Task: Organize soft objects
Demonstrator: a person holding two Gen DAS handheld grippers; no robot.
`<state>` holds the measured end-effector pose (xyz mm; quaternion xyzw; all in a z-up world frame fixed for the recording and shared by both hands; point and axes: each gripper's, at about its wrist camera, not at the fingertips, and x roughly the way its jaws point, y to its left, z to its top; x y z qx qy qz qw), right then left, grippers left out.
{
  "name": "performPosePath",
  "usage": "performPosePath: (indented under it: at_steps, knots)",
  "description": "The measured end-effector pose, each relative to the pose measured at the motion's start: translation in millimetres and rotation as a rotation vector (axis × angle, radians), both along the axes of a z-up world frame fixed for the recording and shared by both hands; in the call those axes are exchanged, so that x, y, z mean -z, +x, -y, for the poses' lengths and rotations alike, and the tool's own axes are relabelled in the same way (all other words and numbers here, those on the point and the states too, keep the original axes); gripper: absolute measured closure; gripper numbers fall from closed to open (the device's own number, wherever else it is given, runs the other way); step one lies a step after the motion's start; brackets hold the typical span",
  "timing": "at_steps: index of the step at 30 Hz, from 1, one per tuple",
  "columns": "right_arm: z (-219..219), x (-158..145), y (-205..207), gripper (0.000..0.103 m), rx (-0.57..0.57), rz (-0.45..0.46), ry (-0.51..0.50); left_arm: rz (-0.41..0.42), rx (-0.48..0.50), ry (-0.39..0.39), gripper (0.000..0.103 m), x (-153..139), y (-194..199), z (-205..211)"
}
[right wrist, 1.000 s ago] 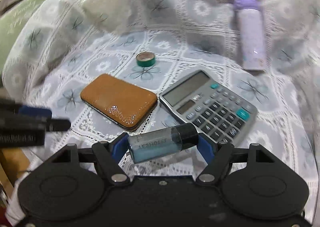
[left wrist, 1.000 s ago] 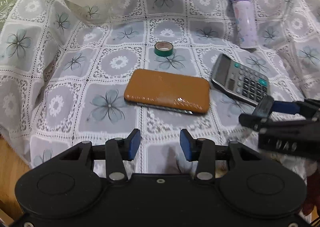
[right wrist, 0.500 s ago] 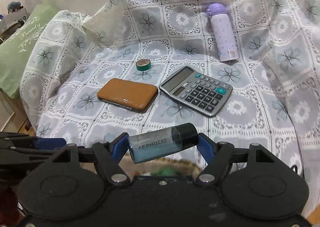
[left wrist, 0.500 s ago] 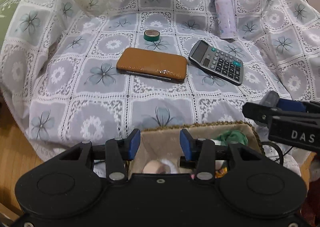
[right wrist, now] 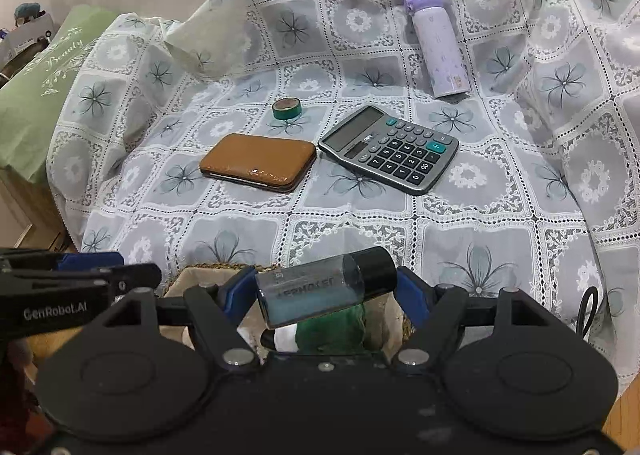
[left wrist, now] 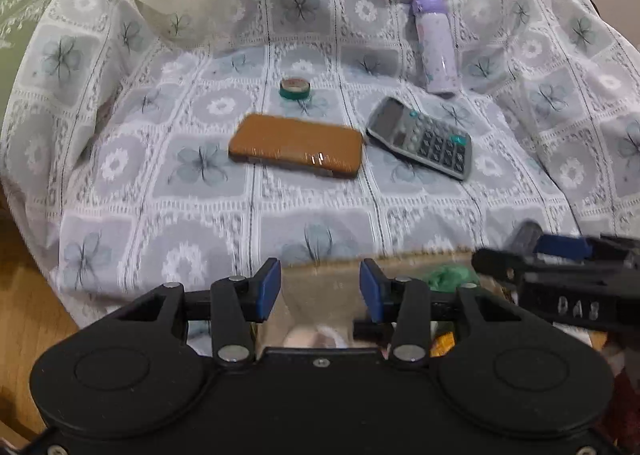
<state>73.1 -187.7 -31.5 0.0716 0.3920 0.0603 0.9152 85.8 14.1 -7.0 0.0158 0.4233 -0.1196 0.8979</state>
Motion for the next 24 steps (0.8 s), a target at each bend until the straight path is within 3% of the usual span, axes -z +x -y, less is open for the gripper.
performPosePath:
  at_steps: [4, 6, 10, 18, 24]
  knots:
    - [-1, 2, 23, 0.03, -0.007, -0.002, -0.006, 0.035, -0.015, 0.018, 0.05, -6, 43, 1]
    - [-2, 3, 39, 0.03, -0.011, 0.0, -0.013, 0.057, -0.023, 0.04, 0.049, -7, 73, 3]
    - [-6, 8, 78, 0.03, -0.028, 0.001, -0.026, 0.067, -0.029, 0.062, 0.039, -2, 138, 10]
    - [-14, 19, 144, 0.03, -0.077, -0.011, -0.029, 0.003, -0.002, 0.108, 0.039, 35, 245, 33]
    - [-14, 36, 169, 0.03, -0.097, -0.042, -0.021, -0.027, 0.032, 0.151, 0.038, 59, 287, 49]
